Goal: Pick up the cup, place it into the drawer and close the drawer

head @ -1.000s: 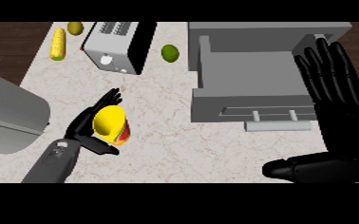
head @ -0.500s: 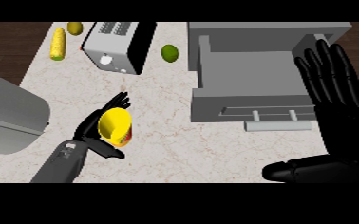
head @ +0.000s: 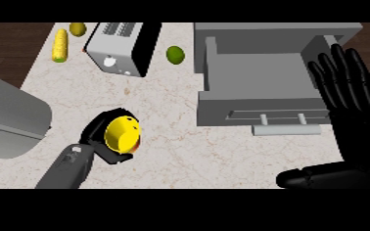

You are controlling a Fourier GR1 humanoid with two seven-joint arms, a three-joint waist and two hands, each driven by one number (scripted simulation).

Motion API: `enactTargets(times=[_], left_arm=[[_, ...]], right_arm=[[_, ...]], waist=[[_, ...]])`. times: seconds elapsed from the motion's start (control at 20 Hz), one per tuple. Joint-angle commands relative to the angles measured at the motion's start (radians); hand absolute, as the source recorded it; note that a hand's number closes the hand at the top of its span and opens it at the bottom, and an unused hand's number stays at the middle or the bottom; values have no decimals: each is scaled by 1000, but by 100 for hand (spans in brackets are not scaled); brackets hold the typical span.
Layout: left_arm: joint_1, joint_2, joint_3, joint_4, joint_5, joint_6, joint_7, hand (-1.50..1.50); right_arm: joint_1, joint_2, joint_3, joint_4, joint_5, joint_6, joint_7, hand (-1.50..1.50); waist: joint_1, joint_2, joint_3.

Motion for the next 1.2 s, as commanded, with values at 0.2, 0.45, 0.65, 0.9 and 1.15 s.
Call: enactTargets(times=[0.2,0.45,0.65,0.9,1.15], left_arm=[[33,-14,90,-38,93,42,-190,150],[97,-57,272,-68,224,384,-216,150],[136,-103,261,-175,246,374,-235,150],[147,-113,201,-440,275,365,-47,150],[163,-127,126,-668,271,414,134,150]], right_arm=[[-12,-13,-18,-6,-5,-1,9,-150],[32,11,8,-1,32,-11,-18,-150],[-18,-41,-78,21,-55,19,10,-150],[34,-8,-18,-57,-7,-11,47,-150],[-20,-9,-37,19,-15,-11,27,-150]], waist=[[12,-2,0],[35,-6,2],[27,-8,3],[27,-11,4],[28,-9,4]])
